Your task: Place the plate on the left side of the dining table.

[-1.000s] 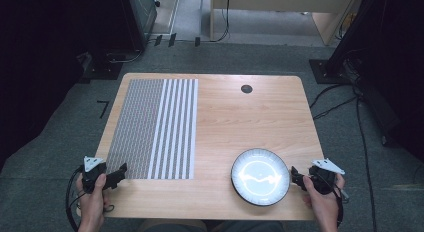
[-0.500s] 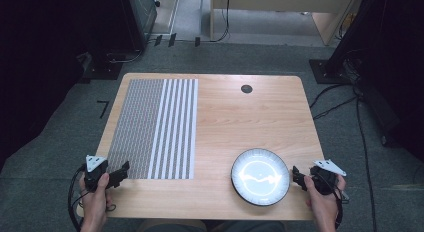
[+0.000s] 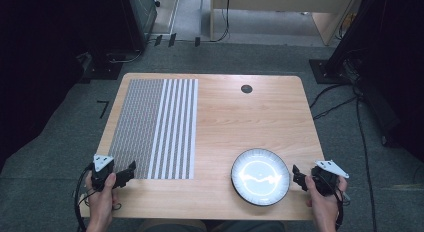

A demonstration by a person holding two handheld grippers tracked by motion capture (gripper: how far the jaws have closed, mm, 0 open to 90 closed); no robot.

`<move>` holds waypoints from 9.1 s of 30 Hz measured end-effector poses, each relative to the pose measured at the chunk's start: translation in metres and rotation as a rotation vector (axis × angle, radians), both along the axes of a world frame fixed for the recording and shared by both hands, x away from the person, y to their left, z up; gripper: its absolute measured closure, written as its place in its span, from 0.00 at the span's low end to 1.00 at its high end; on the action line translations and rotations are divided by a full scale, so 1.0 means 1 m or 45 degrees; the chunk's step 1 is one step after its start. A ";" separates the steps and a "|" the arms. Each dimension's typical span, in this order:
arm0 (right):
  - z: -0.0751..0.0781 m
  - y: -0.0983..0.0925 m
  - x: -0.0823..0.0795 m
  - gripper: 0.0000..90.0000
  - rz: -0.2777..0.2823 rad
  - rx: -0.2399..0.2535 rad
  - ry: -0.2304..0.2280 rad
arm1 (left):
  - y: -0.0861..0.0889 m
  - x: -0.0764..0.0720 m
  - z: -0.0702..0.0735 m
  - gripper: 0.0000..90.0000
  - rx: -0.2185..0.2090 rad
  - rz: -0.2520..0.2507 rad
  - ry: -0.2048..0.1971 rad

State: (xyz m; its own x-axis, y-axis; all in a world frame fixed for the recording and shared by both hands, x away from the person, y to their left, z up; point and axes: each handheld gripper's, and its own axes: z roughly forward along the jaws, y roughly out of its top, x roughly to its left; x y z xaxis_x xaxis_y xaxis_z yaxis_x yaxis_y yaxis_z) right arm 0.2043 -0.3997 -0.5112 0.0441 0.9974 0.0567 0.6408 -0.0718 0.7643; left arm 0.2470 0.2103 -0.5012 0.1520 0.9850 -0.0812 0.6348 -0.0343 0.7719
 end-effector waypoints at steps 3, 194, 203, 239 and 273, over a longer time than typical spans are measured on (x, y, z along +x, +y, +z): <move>0.002 0.002 -0.001 0.16 -0.004 -0.021 -0.005 | -0.005 0.000 0.000 0.22 -0.002 -0.014 0.001; 0.019 0.027 -0.008 0.88 0.131 0.613 -0.021 | -0.308 -0.009 0.009 0.90 -0.040 -0.609 -0.048; 0.016 0.034 -0.009 0.98 0.090 0.506 -0.071 | -0.309 -0.009 0.009 0.89 -0.040 -0.602 -0.054; 0.022 0.005 -0.021 0.86 0.205 0.783 0.136 | -0.291 -0.011 0.011 0.85 -0.115 -0.717 0.031; 0.010 0.019 -0.015 0.93 0.042 0.926 0.131 | -0.293 -0.011 0.009 0.86 -0.116 -0.705 -0.007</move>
State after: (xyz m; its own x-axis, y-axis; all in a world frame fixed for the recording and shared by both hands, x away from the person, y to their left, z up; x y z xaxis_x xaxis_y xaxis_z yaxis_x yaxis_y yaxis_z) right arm 0.1890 -0.3805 -0.5012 0.0554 0.7103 0.7017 0.7175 -0.5171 0.4667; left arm 0.2361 -0.0829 -0.4924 0.6451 0.7472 -0.1598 0.5367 -0.2943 0.7907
